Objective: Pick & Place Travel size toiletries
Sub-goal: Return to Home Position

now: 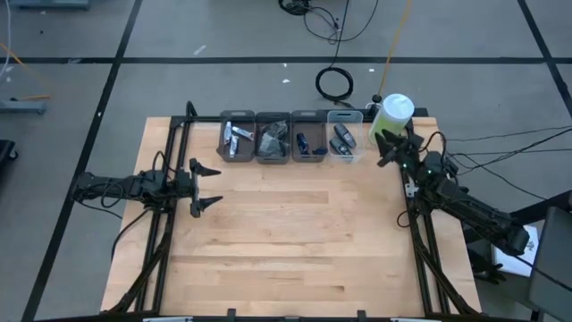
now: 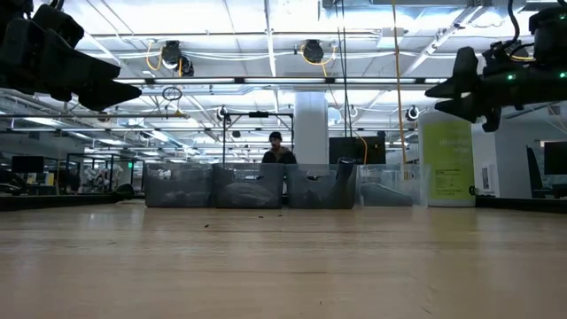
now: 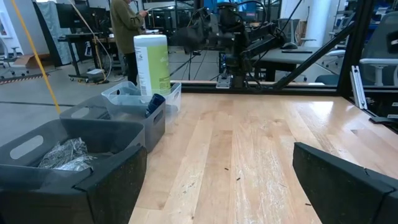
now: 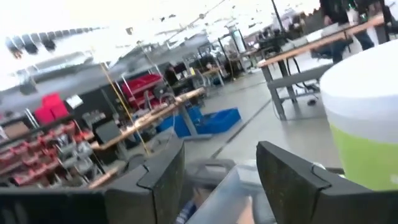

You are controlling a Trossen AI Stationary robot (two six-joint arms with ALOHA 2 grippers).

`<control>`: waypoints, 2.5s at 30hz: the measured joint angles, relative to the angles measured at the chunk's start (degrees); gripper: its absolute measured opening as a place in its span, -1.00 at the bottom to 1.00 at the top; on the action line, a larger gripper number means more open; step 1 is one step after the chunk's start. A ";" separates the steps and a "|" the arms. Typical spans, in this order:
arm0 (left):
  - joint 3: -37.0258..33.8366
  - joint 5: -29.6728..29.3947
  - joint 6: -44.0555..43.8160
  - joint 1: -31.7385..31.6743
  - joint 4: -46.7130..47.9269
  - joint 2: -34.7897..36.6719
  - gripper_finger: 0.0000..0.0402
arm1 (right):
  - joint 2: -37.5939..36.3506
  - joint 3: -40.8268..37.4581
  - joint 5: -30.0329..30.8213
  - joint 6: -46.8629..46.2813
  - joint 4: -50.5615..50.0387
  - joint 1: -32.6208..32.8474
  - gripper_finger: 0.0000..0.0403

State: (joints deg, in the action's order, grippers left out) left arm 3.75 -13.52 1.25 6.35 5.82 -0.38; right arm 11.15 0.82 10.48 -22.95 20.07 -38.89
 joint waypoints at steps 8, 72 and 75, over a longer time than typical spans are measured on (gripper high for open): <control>0.00 0.00 0.00 0.00 0.00 0.00 0.97 | -2.80 -0.02 -5.81 12.22 -1.84 2.40 -0.07; 0.02 0.00 0.01 0.00 -0.02 0.00 0.97 | -6.84 -0.02 -1.62 22.06 -16.76 50.99 -0.05; 0.02 -0.02 0.01 0.00 -0.02 0.00 0.97 | -6.84 -0.02 -1.62 22.10 -16.61 50.99 -0.06</control>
State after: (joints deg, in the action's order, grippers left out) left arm 3.77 -13.54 1.26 6.35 5.80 -0.38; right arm 4.32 0.80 8.86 -0.84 3.46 12.10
